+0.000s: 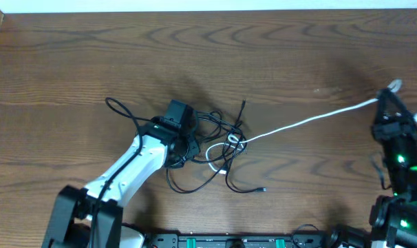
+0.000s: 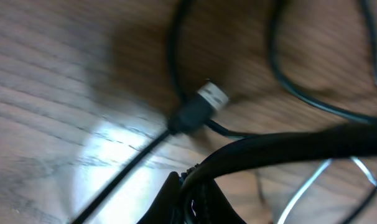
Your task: Untangle cables
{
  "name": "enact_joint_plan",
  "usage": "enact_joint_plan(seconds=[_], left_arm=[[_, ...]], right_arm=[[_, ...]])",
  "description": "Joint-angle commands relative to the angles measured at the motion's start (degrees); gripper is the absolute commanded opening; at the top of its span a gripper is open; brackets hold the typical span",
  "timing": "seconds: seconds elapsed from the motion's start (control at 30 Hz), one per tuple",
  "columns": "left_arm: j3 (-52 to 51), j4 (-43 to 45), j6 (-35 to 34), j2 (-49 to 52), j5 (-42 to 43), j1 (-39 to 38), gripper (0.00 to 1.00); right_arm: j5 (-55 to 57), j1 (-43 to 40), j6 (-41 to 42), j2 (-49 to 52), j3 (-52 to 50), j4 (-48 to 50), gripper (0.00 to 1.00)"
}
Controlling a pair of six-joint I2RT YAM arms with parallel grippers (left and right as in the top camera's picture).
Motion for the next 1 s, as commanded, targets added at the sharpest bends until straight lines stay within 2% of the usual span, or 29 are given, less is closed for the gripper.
enact_joint_plan(seconds=[0.0,0.2,0.33,0.4,0.5,0.67,0.83,0.97], left_arm=[[0.46,-0.39,-3.39,2.73,-4.63,0.2,0.09],[0.46,0.11,-3.93,4.92,-4.63,0.2,0.13],[0.46,1.16,-4.37,4.92,-4.52,0.2,0.14],[0.46,2.16,-6.99,4.92,-4.0,0.2,0.13],[0.46,5.9,-9.86,4.92,-0.46,0.2,0.13],[0.48,15.26,-9.94,4.9,2.97,0.94,0.14],[0.48,15.21,-12.52,4.9,2.93,5.64,0.14],[0.48,12.9,-14.03,4.92,2.97,13.38,0.14]], right_arm=[[3.63,-5.92,-1.73,-1.46,0.04,-2.16,0.02],[3.93,-14.91,-1.73,-1.73,0.04,-9.53,0.02],[5.11,-15.23,-1.7,-1.66,0.04,-14.58,0.02],[5.16,-15.23,-1.77,-1.66,0.04,-17.73,0.03],[5.16,-15.23,-3.82,-1.66,0.04,-20.98,0.03],[10.38,-15.23,-7.32,-1.68,0.04,-22.62,0.02],[15.02,-14.14,-7.3,-1.68,0.04,-23.52,0.02],[20.37,-11.91,-7.3,-1.68,0.04,-23.85,0.02]])
